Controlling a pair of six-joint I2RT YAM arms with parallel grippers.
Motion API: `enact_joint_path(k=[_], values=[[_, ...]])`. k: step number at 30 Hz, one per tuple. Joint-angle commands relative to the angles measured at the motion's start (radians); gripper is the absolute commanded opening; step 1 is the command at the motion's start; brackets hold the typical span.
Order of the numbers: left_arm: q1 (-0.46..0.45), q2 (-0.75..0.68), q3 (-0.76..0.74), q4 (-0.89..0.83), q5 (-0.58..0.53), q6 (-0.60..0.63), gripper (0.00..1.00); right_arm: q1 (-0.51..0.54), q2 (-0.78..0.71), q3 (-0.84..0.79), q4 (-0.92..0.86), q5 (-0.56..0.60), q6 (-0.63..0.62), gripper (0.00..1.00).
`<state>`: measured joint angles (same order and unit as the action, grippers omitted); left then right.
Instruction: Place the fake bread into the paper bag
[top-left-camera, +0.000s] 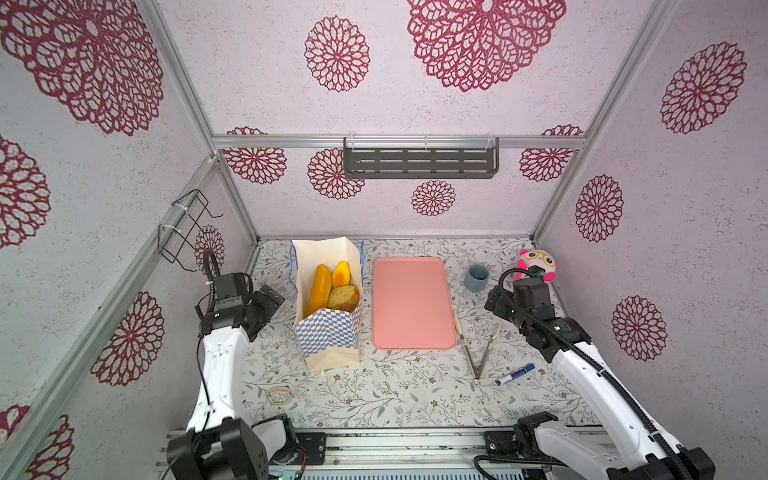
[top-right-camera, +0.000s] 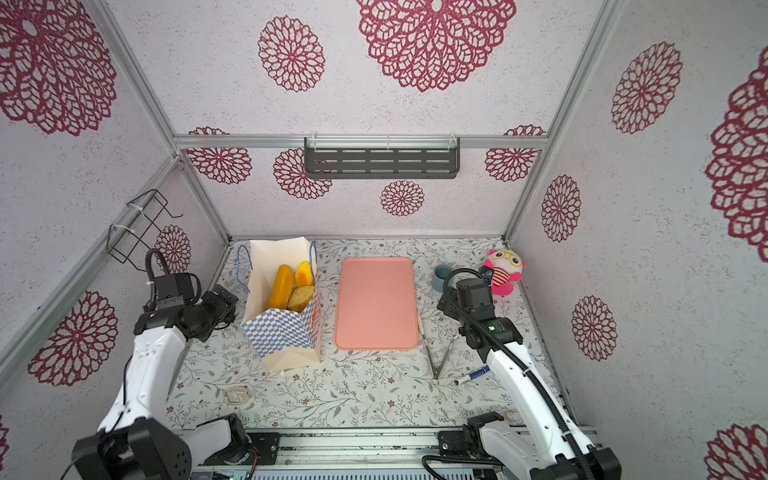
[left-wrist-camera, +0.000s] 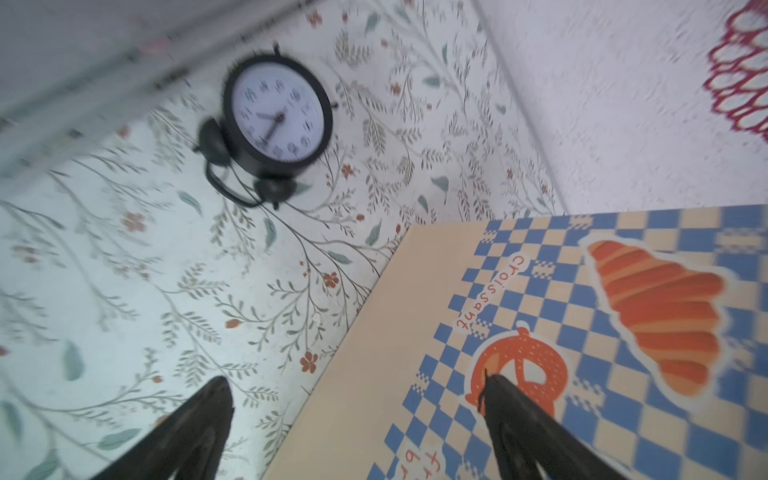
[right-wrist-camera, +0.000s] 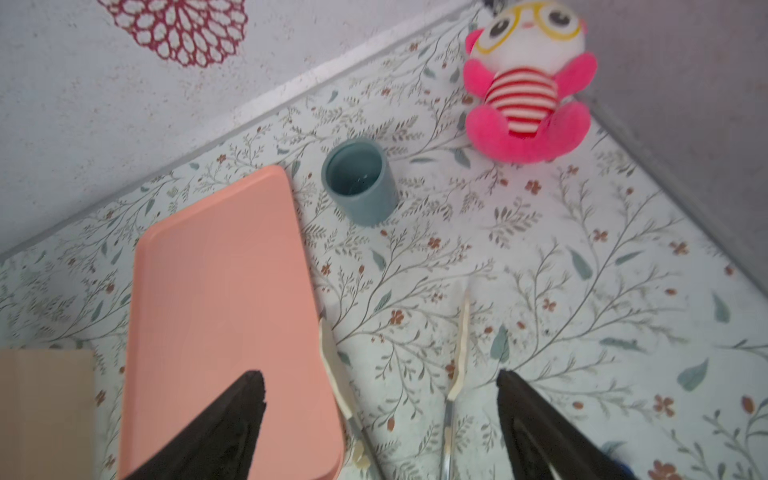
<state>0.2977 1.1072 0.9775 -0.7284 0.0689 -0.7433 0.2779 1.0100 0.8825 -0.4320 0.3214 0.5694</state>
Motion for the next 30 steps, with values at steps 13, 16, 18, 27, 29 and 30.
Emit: enact_joint_path(k=[13,16,18,27,29,30], values=[[-0.006,-0.214,-0.552,0.904,-0.311,0.322,0.97,-0.043,0.147,-0.476,0.927,0.411,-0.365,0.98],[-0.039,-0.076,-0.561,1.023,-0.316,0.369,0.97,-0.046,0.242,-0.53,1.137,0.39,-0.463,0.98],[-0.058,-0.001,-0.574,1.126,-0.34,0.397,0.97,-0.046,0.294,-0.576,1.252,0.382,-0.508,0.98],[-0.067,0.34,-0.586,1.555,-0.305,0.455,0.97,-0.128,0.489,-0.633,1.643,0.18,-0.602,0.98],[-0.094,0.338,-0.548,1.469,-0.271,0.488,0.97,-0.173,0.484,-0.627,1.618,0.099,-0.566,0.99],[-0.115,0.357,-0.554,1.497,-0.277,0.511,0.97,-0.192,0.492,-0.646,1.638,0.066,-0.547,0.99]])
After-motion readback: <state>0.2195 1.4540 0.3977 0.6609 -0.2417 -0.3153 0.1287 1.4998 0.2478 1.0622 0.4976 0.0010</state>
